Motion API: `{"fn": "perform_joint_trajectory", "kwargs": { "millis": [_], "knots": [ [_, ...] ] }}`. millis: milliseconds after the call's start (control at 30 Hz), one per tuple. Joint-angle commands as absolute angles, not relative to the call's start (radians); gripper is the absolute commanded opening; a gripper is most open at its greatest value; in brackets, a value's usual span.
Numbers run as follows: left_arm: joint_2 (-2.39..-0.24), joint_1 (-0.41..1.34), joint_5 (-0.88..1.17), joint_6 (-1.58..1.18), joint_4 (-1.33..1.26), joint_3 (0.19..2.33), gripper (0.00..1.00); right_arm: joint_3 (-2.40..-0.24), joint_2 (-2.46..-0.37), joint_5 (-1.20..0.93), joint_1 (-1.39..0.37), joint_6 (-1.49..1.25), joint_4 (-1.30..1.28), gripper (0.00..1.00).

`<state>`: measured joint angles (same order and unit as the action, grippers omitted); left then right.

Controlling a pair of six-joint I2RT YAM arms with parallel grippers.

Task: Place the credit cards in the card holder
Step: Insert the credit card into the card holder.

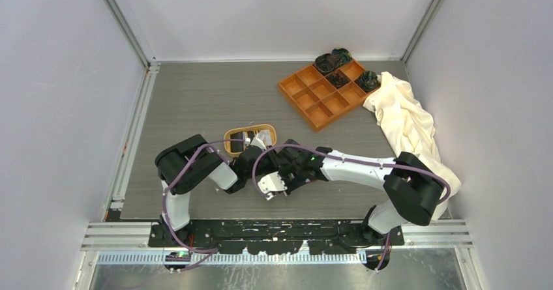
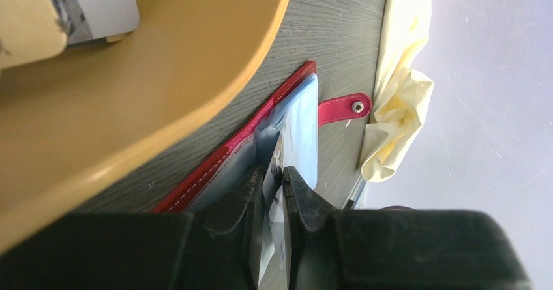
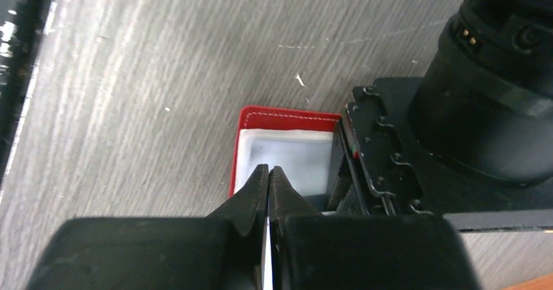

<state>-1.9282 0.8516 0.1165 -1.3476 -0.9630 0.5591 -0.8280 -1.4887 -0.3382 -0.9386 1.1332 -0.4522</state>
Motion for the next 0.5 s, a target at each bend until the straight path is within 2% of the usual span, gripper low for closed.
{"fn": "perform_joint_trajectory", "kwargs": {
  "millis": [0,467],
  "knots": [
    [-1.969,0.844,0.117,-1.315,-0.919,0.544,0.18,-0.820,-1.489,-0.243,-0.941,1.127,-0.352,0.05],
    [-1.982,0.844,0.142,-1.312,-0.917,0.558,0.20,-0.832,-1.561,-0.125,-0.942,1.168,-0.371,0.07]
  ]
}}
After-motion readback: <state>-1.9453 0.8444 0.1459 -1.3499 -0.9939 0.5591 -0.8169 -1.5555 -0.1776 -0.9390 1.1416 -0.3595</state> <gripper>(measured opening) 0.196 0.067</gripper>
